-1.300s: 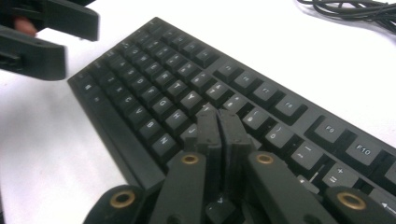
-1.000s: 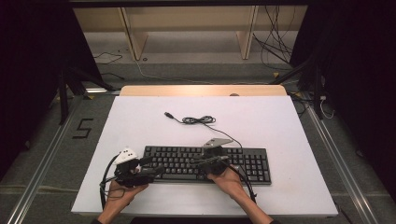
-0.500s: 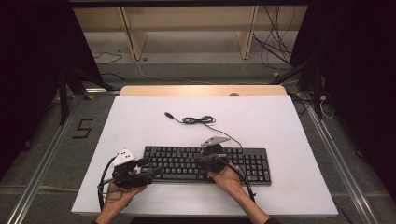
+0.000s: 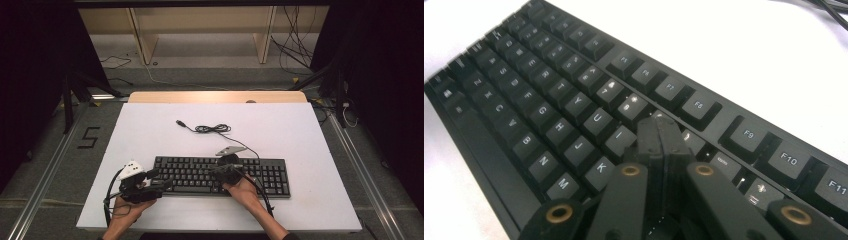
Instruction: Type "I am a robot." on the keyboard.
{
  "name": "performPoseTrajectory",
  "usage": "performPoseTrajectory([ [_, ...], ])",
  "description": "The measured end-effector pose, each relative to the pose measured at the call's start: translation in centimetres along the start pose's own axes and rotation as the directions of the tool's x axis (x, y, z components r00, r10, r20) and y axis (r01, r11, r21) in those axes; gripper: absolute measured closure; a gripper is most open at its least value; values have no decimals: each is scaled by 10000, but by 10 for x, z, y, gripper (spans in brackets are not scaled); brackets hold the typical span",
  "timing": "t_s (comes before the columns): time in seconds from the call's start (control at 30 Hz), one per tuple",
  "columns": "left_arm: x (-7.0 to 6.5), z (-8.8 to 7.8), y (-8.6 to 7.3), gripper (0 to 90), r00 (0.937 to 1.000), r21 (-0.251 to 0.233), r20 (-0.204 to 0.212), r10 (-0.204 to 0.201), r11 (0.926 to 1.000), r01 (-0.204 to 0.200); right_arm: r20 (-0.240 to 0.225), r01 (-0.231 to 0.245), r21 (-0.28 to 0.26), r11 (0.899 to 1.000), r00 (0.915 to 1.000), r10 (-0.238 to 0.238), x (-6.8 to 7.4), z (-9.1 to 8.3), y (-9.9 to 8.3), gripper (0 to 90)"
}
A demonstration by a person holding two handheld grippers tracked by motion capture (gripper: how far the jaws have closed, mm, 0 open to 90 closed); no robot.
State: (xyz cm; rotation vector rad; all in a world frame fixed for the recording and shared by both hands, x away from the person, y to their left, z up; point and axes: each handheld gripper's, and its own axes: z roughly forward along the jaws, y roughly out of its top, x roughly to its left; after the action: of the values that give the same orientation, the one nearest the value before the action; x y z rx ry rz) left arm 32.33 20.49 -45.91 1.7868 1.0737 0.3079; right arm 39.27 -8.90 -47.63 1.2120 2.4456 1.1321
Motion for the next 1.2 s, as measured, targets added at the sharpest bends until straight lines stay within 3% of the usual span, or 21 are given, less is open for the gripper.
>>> performPoseTrajectory([
  [0.1, 1, -1, 0, 289, 10000, -76, -63, -33, 10000, 32, -169, -212, -198, 9996, 9996, 208, -1, -4, 1, 900],
  [0.2, 2, -1, -1, 289, 10000, -93, -92, -19, 10000, 18, -490, -382, -470, 9982, 9982, 359, -1, -9, 2, 830],
  [0.3, 2, -2, -1, 289, 9999, -134, -149, -32, 9999, 30, -688, -303, -634, 9975, 9973, 259, 1, -10, 2, 771],
  [0.47, 2, -2, -2, 286, 9998, -143, -189, -34, 9999, 32, -1328, -180, -919, 9956, 9911, 56, 9, -13, 3, 594],
  [0.57, 3, -2, -2, 285, 9998, -150, -212, -50, 9999, 47, -1517, -62, -925, 9957, 9884, -79, 14, -12, 3, 550],
  [0.7, 3, -2, -2, 285, 9997, -196, -230, -98, 9998, 94, -1650, 66, -947, 9955, 9860, -223, 19, -11, 4, 558],
  [0.87, 3, -2, -2, 284, 9997, -201, -250, -76, 9998, 71, -1743, 283, -942, 9952, 9837, -445, 27, -9, 5, 668],
  [0.9, 3, -2, -2, 284, 9997, -202, -252, -77, 9998, 72, -1791, 374, -924, 9950, 9824, -535, 29, -8, 5, 742],
  [0.97, 3, -2, -2, 285, 9996, -208, -253, -82, 9998, 77, -1804, 468, -848, 9953, 9817, -615, 32, -6, 5, 801],
  [1.2, 3, -3, -2, 284, 9996, -202, -270, -107, 9997, 101, -1847, 634, -610, 9961, 9800, -736, 39, 0, 4, 900],
])
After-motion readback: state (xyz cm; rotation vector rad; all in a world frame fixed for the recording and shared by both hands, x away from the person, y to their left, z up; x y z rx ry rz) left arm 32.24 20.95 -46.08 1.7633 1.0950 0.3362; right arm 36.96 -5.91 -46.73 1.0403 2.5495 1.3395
